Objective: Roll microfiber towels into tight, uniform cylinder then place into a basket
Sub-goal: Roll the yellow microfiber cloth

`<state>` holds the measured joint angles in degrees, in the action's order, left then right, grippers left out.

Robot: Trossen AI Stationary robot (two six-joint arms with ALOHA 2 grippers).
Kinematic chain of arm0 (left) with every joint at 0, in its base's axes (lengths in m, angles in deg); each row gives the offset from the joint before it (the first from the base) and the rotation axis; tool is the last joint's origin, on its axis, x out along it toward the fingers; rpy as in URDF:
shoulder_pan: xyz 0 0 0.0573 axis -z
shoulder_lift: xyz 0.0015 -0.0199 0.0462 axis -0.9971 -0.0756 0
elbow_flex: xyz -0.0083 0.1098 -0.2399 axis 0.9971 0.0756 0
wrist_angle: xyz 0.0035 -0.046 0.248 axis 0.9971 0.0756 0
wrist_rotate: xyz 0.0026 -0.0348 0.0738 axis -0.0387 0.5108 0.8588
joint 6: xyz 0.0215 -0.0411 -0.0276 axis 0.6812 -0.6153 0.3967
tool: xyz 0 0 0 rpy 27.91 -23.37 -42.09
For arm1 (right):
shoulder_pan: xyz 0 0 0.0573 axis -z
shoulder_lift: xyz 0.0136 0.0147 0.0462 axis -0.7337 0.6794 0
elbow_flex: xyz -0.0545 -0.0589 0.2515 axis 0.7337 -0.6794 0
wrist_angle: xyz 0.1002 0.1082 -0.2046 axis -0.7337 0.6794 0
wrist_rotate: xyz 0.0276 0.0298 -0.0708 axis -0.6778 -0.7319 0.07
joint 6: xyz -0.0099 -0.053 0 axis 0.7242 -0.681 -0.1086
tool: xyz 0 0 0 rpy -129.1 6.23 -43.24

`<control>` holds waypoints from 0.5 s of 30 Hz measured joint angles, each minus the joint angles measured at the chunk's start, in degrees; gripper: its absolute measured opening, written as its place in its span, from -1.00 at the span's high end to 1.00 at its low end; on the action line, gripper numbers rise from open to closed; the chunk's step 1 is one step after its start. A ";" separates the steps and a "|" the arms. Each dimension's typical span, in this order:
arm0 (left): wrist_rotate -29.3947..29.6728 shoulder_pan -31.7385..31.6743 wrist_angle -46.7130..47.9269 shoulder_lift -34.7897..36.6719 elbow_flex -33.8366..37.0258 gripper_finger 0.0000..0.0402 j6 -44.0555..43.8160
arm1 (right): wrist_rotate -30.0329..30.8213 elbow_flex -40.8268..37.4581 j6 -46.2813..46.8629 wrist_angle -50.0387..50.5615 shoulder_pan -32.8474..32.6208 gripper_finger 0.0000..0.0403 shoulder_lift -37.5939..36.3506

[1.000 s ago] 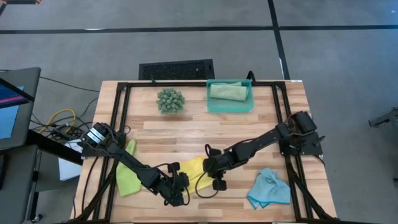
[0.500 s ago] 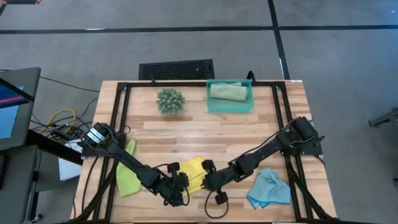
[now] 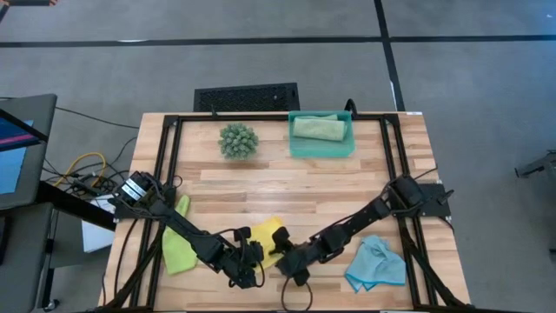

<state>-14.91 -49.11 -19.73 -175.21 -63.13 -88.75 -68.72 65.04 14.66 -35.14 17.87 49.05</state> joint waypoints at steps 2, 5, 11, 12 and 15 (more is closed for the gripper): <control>0.00 0.00 0.00 0.00 0.00 1.00 0.02 | 1.84 0.02 -2.08 -0.01 -0.50 -0.20 0.01; 0.00 0.00 0.20 0.00 0.00 1.00 0.02 | 2.88 0.02 -2.61 0.03 -0.71 -0.11 -0.02; 0.08 0.00 0.20 0.00 0.00 1.00 0.19 | 2.88 0.02 -2.59 0.05 -0.16 0.16 -0.17; 0.20 0.01 0.20 0.00 0.00 1.00 0.58 | 2.88 0.02 -2.55 0.05 -0.04 0.22 -0.17; 1.04 0.02 0.19 0.00 0.00 1.00 1.50 | 2.86 0.02 -1.67 0.14 0.23 0.43 -0.17</control>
<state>-13.87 -49.08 -19.54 -175.21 -63.13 -87.24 -65.85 65.07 13.00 -35.01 18.10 48.89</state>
